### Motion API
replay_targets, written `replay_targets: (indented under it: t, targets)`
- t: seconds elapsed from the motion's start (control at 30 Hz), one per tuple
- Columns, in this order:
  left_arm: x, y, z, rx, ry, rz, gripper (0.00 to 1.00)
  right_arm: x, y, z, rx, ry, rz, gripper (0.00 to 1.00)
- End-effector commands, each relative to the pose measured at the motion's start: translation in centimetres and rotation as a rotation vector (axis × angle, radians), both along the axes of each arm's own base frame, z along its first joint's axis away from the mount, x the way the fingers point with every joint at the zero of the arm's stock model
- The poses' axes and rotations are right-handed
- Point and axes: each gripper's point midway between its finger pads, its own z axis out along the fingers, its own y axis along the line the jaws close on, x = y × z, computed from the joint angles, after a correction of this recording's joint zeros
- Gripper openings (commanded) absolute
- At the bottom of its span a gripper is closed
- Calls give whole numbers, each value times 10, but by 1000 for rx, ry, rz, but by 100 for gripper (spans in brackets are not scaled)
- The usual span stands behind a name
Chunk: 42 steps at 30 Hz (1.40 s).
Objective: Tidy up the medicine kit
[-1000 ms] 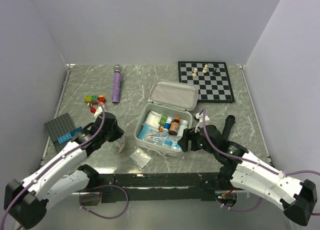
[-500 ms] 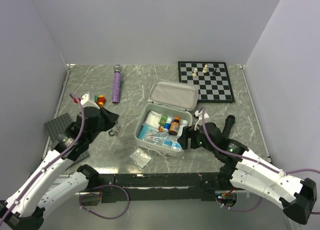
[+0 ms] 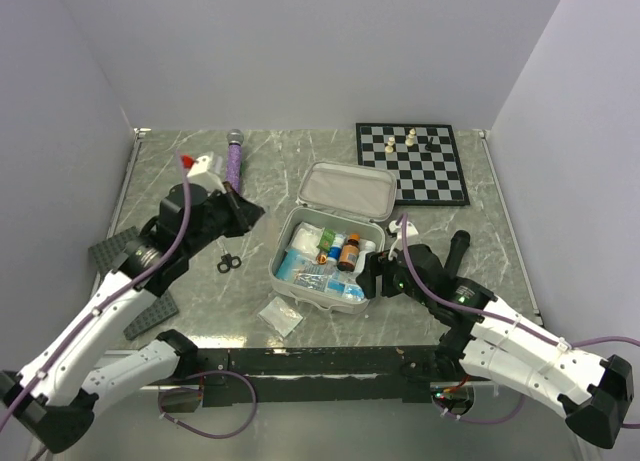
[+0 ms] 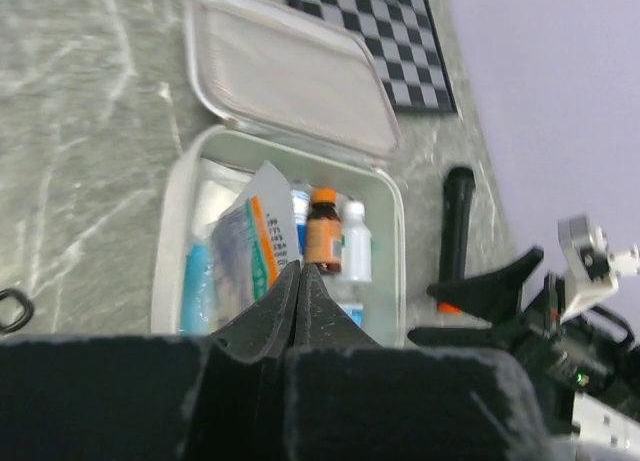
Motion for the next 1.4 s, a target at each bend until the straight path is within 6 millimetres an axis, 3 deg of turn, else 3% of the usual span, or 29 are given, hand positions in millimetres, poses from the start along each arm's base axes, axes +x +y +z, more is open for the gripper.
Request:
replay_targets:
  t: [0.0, 0.17, 0.33, 0.53, 0.67, 0.73, 0.8, 0.93, 0.97, 1.03, 1.17, 1.37]
  targets:
    - [-8, -39, 29, 6, -110, -217, 1, 6, 0, 20, 25, -49, -15, 82]
    - [-10, -69, 5, 93, -72, -275, 1, 6, 0, 18, 23, -41, -16, 82]
    - [-6, -76, -27, 162, -13, -249, 1, 6, -1, 16, 20, -44, -17, 82]
    - [-5, -78, -28, 133, -25, -234, 1, 5, 0, 14, 21, -39, -14, 82]
    - [0, -65, -26, 155, -36, -165, 2, 5, 1, 14, 22, -38, -12, 82]
    - [2, -54, -31, 177, -17, -111, 14, 5, 0, 14, 23, -39, -13, 82]
    - [5, -36, -44, 222, 21, -27, 42, 5, 1, 13, 24, -36, -12, 83]
    - [2, 3, -81, 307, 143, 159, 84, 4, 1, 11, 26, -32, -9, 82]
    - [-1, 8, -91, 314, 166, 171, 91, 4, 2, 11, 25, -31, -7, 83]
    - [-3, 10, -102, 285, 179, 161, 97, 4, 2, 11, 26, -32, -4, 82]
    - [-4, 8, -114, 225, 158, 83, 99, 4, 3, 12, 24, -33, -1, 82]
    - [-1, 4, -136, 239, 184, 12, 90, 3, 0, 12, 26, -35, -6, 82]
